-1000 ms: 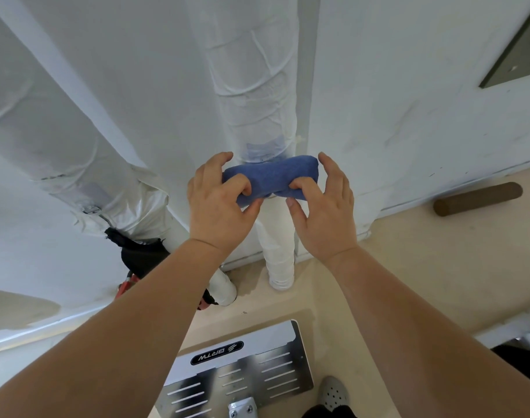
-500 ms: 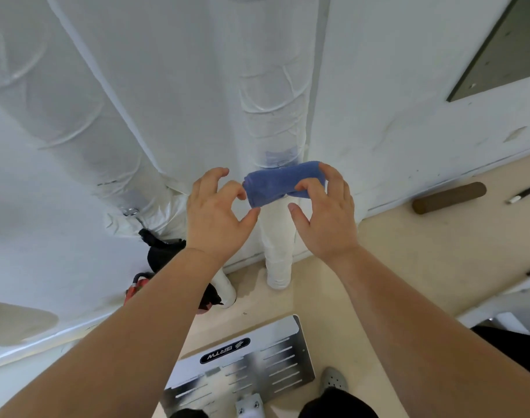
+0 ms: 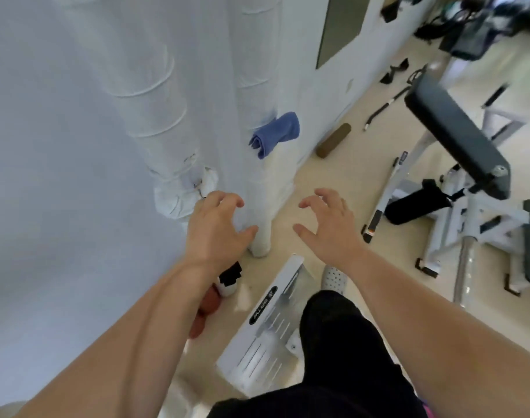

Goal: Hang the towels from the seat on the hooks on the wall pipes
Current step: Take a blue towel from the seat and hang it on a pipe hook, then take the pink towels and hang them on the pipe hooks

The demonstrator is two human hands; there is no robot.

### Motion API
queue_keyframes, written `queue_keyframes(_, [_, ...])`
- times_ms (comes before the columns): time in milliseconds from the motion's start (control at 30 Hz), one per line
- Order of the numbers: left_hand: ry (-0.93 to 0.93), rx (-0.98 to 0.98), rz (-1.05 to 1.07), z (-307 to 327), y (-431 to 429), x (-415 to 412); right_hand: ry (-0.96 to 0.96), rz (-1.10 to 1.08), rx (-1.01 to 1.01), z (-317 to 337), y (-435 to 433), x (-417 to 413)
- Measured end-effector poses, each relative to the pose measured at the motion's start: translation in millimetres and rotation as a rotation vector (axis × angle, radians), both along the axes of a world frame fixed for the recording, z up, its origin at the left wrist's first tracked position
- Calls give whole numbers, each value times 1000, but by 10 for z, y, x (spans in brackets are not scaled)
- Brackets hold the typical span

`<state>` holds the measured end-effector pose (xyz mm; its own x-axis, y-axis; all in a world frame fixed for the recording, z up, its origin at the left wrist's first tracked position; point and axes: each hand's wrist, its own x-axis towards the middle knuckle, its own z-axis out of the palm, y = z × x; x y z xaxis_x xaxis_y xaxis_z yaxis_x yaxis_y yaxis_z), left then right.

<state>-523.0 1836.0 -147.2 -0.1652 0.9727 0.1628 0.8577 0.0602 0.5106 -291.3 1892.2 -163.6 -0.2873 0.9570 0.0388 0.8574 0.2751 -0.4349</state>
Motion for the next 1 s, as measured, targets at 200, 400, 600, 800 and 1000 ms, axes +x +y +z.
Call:
queue_keyframes(200, [64, -138, -240, -42, -446, 516, -142, -213, -97, 40, -1017, 408])
queue_keyframes(400, [203, -317, -514, -355, -723, 1238, -269, -457, -298, -258, -1842, 1171])
queue_keyframes(600, [281, -416, -716, -636, -1075, 2152, -232, -650, -442, -622, -2640, 2025])
queue_keyframes(800, [357, -552, -872, -1116, -1518, 3294, -218, -740, -544, -1022, -3357, 3030])
queue_keyframes(1000, [382, -730, -893, -1591, -1992, 4454, -262, -657, -575, -1537, -3788, 4062])
